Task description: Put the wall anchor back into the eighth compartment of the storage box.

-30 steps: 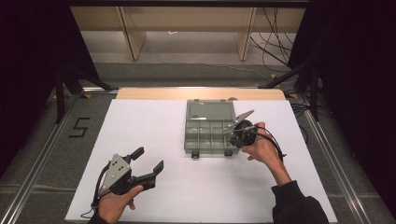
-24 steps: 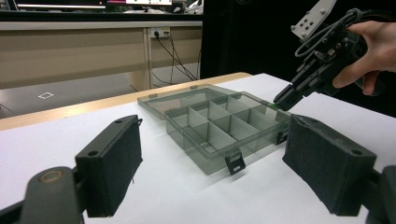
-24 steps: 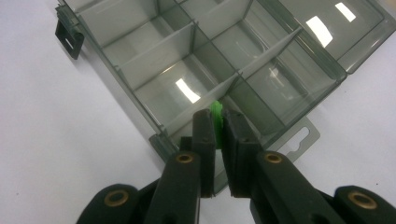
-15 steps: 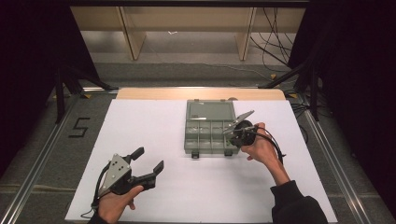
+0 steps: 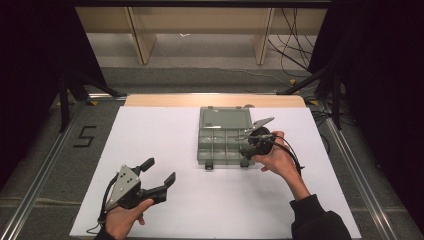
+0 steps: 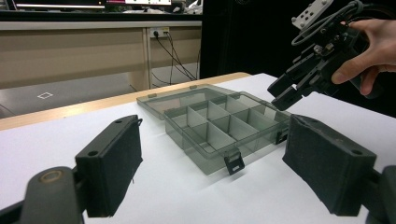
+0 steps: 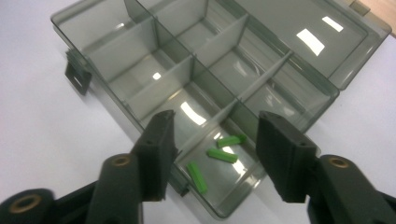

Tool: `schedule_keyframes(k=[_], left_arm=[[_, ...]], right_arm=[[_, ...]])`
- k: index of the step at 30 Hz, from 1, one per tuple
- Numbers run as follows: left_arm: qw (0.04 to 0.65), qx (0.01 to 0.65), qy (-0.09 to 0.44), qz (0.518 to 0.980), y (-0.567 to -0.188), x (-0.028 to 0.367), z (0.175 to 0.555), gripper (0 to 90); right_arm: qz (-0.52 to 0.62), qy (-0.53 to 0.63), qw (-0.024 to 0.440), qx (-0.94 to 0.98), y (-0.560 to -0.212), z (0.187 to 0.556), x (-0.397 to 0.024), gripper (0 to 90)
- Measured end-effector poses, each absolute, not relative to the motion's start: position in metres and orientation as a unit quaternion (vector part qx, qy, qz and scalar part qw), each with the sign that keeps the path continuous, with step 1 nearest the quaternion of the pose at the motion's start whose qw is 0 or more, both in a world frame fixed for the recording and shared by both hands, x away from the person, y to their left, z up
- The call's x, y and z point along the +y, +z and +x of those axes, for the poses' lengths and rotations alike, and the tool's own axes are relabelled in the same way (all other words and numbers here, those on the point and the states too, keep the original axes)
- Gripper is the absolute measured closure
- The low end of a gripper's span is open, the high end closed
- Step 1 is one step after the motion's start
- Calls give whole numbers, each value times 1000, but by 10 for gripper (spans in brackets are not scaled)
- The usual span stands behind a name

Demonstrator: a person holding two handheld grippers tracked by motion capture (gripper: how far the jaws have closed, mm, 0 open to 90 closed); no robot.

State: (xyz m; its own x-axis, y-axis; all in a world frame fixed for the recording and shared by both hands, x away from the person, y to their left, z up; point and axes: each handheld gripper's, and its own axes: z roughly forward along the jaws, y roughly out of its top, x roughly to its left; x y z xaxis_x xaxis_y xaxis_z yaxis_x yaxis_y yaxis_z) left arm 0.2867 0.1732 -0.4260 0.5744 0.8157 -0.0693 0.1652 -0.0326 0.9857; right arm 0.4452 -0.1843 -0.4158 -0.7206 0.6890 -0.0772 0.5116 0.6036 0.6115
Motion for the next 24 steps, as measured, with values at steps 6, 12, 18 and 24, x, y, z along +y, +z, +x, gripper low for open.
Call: schedule_keyframes(k=[6, 12, 18, 24], left_arm=[[589, 370, 276, 663, -426, 173, 287, 182], [589, 370, 276, 663, -426, 173, 287, 182], [587, 368, 276, 666, -426, 173, 287, 182], [587, 368, 276, 667, -426, 173, 287, 182]], right_arm=[[353, 328, 154, 863, -405, 435, -181, 338], [346, 360, 145, 854, -398, 423, -184, 315], [337, 395, 154, 840, -395, 408, -189, 295], [331, 428, 157, 826, -392, 395, -193, 284]])
